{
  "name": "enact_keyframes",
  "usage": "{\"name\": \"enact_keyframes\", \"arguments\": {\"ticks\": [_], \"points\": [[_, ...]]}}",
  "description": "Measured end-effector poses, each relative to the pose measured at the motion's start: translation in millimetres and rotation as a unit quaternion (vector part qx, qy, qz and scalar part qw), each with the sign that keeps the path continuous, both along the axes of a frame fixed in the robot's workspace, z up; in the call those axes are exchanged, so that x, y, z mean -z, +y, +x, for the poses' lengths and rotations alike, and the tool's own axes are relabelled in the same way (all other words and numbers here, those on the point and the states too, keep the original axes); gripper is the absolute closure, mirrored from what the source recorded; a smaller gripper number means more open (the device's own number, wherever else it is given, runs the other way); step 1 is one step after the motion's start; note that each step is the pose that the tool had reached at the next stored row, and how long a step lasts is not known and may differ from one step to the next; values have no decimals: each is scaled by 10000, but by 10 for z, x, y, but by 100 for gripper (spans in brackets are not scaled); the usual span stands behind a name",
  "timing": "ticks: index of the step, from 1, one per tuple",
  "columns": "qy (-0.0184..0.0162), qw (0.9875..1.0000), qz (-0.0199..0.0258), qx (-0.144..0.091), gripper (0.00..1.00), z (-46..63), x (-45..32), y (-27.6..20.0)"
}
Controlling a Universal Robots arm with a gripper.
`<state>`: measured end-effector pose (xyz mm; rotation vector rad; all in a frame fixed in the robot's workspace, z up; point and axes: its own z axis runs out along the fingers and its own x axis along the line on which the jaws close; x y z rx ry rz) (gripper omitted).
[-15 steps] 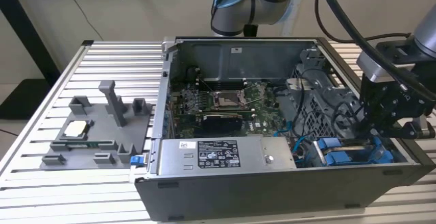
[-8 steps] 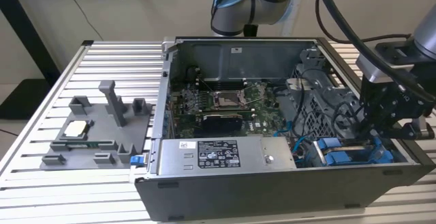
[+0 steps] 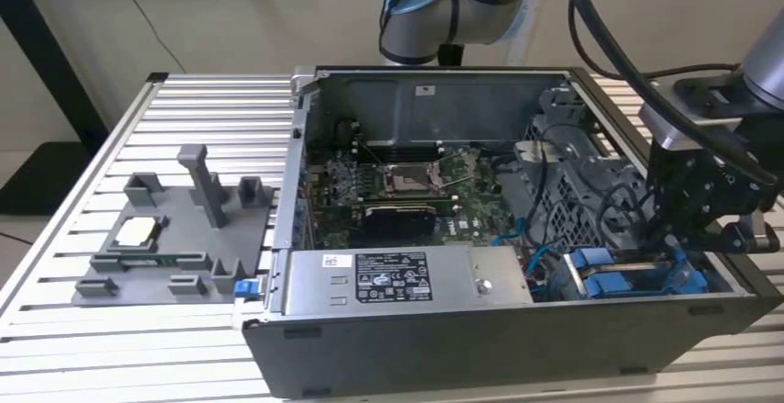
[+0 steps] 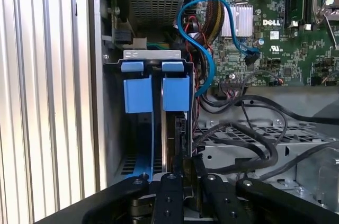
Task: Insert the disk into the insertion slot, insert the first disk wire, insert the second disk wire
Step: 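Insert the first disk wire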
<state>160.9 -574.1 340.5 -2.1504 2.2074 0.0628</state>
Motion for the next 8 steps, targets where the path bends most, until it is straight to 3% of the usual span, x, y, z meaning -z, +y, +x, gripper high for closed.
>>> {"name": "enact_keyframes", "arguments": {"ticks": [8], "points": [[-4, 10000, 8, 0, 81, 0, 22, 0]]}}
